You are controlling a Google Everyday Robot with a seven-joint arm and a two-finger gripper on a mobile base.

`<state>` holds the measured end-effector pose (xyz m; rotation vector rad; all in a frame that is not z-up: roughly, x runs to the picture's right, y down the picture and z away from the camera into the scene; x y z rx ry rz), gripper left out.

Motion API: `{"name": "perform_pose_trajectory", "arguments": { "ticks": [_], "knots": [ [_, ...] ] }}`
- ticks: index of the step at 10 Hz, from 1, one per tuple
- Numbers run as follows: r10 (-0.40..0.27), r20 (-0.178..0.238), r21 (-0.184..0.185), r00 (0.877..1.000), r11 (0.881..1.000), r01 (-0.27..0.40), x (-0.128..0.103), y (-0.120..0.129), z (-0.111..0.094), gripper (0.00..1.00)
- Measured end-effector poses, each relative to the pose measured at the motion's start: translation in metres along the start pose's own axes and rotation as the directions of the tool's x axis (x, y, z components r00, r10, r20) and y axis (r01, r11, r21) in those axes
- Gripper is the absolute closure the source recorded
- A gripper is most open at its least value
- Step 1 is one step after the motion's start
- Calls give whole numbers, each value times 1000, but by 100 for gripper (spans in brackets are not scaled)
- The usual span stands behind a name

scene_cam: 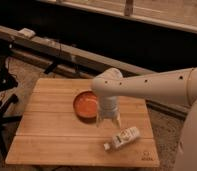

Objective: Place the bottle in the ceramic bowl

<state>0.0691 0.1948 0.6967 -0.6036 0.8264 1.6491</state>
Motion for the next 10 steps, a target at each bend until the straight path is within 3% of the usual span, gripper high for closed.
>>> {"name": "perform_pose_trajectory", "arguments": {
  "ticks": [3,5,7,10],
  "knots": [
    [131,-28,16,991,991,-130,8,-55,27,35],
    [244,-42,24,969,970,-244,12,-88,48,35],
    [299,-51,17,953,954,-299,9,-95,63,35],
    [339,-61,-31,939,939,-341,-5,-93,70,35]
  ]
}}
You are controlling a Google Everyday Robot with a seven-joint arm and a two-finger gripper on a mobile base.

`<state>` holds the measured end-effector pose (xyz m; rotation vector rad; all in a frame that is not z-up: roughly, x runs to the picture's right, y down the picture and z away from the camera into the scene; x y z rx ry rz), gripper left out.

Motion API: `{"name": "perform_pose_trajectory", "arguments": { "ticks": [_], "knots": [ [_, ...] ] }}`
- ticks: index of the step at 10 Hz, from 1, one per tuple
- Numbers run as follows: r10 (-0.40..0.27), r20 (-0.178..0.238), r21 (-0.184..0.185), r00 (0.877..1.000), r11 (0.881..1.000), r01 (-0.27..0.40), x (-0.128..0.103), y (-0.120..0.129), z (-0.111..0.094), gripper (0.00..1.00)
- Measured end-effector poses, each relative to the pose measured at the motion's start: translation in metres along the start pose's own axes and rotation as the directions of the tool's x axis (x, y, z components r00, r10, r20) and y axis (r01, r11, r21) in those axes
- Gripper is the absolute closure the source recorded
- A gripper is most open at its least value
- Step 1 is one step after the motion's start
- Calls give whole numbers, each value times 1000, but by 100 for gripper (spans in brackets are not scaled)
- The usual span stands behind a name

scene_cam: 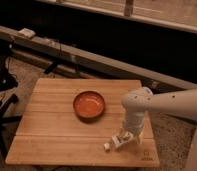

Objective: Place the bottle in the ceramic bowl

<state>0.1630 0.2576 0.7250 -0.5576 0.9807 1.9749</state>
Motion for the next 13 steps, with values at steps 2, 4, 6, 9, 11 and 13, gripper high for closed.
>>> {"name": "perform_pose_trajectory", "arguments": {
  "ticks": [2,4,6,9,11,13],
  "knots": [
    [18,2,-39,1000,999,-18,-11,5,-3,35],
    [12,2,-52,1000,999,-12,-13,14,-2,35],
    [8,2,-61,1000,998,-8,-14,22,1,35],
    [2,-5,-66,1000,998,-3,-17,34,14,35],
    [16,-23,-78,1000,997,-18,-21,36,27,35],
    [14,-45,-82,999,997,-17,-22,39,39,37]
  ]
}}
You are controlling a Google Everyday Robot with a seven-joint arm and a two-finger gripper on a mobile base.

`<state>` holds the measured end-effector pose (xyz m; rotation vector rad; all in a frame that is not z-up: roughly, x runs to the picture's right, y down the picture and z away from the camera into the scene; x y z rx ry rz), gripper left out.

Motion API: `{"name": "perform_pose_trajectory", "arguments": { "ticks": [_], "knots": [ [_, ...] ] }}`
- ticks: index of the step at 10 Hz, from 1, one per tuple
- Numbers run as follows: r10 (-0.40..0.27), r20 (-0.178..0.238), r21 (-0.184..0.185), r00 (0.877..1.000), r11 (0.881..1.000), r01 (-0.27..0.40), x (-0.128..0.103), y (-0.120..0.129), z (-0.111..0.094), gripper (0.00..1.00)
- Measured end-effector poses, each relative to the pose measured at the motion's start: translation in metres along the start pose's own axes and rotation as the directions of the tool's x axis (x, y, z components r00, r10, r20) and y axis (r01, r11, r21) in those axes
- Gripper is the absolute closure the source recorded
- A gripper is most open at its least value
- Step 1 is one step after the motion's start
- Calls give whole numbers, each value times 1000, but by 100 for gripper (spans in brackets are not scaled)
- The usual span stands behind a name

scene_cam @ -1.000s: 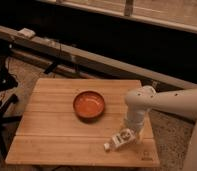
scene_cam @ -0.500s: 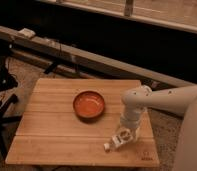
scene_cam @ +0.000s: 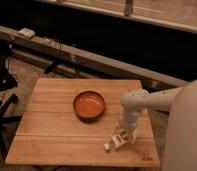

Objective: Place the bottle in the ceramic bowl

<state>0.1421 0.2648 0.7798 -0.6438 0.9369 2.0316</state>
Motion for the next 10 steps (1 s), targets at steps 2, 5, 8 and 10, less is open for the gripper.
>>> {"name": "perform_pose_trajectory", "arguments": {
  "ticks": [2,5,8,10],
  "knots": [
    [-7,-17,0,1000,1000,7,0,4,4,56],
    [14,-10,-43,1000,999,-14,-5,4,-11,87],
    [-9,52,-78,999,997,13,-5,21,-55,100],
    [-36,87,-98,996,994,44,-9,37,-87,100]
  ]
}}
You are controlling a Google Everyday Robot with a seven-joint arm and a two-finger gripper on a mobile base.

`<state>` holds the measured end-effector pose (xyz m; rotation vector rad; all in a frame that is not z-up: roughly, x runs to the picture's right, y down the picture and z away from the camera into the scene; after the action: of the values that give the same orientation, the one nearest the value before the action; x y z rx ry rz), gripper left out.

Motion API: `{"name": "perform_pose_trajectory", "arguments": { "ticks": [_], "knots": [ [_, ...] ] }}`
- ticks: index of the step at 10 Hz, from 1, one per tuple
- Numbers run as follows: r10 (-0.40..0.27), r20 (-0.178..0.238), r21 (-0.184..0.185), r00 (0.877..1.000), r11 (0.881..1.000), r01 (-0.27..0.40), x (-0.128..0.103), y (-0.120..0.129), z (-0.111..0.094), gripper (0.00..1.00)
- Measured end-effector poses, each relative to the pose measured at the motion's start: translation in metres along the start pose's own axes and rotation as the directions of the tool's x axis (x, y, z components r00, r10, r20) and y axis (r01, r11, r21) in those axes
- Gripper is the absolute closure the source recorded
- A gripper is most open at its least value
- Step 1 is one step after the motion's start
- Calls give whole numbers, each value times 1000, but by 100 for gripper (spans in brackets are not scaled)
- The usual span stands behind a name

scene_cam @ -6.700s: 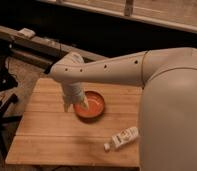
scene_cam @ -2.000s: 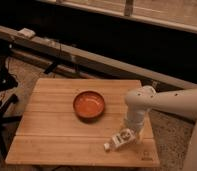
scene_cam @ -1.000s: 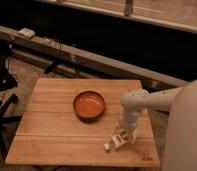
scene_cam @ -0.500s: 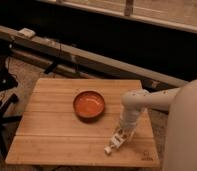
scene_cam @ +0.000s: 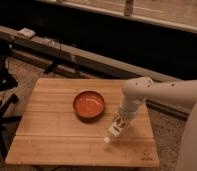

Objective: Place the bottle in the ceramic bowl

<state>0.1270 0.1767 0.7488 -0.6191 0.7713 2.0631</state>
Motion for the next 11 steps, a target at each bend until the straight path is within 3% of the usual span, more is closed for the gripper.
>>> {"name": "perform_pose_trajectory", "arguments": {
  "ticks": [4,5,8,9,11],
  "knots": [
    [-140,10,-45,990,989,141,-22,87,-42,100],
    [-186,10,-55,982,981,186,-30,114,-46,100],
    [-280,-6,-65,960,958,279,-49,161,-45,98],
    [-326,-17,-71,945,943,324,-53,182,-38,89],
    [-371,-42,-70,928,927,368,-57,204,-17,69]
  ]
}}
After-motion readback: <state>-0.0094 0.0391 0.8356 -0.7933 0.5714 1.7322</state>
